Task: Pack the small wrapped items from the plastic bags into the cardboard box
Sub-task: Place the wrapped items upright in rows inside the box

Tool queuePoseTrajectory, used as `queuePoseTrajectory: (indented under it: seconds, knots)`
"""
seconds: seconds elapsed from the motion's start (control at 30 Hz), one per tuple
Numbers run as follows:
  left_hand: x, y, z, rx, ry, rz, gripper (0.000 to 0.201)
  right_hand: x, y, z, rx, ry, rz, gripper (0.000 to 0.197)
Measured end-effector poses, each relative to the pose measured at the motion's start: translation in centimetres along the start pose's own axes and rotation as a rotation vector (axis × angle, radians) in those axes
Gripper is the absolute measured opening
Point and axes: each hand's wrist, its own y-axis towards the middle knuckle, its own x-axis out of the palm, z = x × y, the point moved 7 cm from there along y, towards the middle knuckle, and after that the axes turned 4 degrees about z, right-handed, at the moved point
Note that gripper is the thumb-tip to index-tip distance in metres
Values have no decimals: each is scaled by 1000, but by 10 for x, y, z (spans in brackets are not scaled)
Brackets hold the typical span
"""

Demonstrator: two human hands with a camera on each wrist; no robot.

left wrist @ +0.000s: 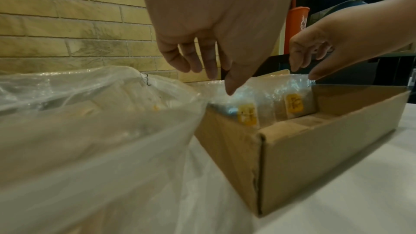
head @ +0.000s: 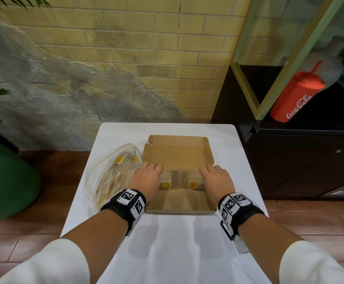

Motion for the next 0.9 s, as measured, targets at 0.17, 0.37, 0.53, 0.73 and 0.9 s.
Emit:
queuePoseTrajectory:
  seconds: [0.17, 0.37, 0.53, 0.73, 0.9]
  knots:
    - [23, -7, 19, 89, -53, -176, 24, 27, -19, -19, -86, 161, -258, 24]
    - [54, -17, 21, 29, 73, -502, 34, 50, -28, -21, 23, 86, -464, 35]
    - [54, -16, 18, -18, 80, -505, 40, 50, -28, -19, 30, 82, -466, 35]
    - [40, -14, 5, -175, -121, -388, 36, 47, -29, -21, 4, 237, -454, 30]
    - [-6, -15, -29, -386, -119, 133, 33, 42, -27, -23, 59, 383, -425, 38]
